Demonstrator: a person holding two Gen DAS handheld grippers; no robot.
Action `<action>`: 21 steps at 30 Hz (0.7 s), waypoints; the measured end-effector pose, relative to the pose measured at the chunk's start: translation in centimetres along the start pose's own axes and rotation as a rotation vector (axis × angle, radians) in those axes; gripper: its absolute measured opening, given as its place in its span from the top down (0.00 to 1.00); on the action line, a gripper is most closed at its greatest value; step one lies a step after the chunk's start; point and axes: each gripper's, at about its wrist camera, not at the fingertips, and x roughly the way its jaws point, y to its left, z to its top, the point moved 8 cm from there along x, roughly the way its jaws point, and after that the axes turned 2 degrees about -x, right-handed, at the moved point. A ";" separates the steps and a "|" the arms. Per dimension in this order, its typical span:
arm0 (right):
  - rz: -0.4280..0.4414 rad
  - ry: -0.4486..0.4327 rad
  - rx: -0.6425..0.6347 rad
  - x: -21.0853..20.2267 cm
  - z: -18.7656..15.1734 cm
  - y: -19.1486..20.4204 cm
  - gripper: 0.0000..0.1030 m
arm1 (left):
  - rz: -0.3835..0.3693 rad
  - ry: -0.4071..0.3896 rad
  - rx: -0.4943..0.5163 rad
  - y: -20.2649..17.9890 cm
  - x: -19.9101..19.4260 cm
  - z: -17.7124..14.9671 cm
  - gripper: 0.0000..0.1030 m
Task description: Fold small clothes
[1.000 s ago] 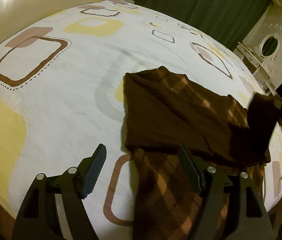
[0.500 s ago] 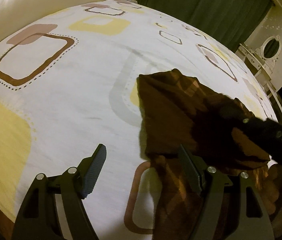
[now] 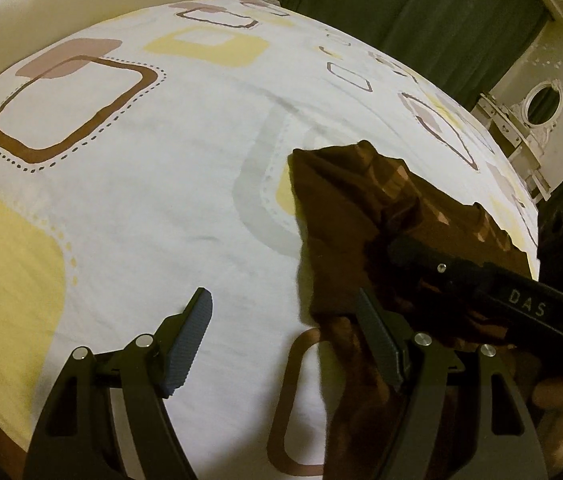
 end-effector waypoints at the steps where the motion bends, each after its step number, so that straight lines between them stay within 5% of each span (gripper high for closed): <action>1: 0.010 0.006 0.008 0.1 -0.1 0.0 0.78 | 0.000 0.001 -0.003 0.1 0.0 0.0 0.29; 13: 0.114 0.045 0.046 0.6 -1.7 0.5 0.67 | -0.005 0.002 -0.030 0.4 -0.1 0.2 0.29; 21: 0.169 -0.017 0.116 -3.6 -1.4 -1.6 0.67 | -0.078 0.024 -0.032 -1.4 0.7 1.5 0.29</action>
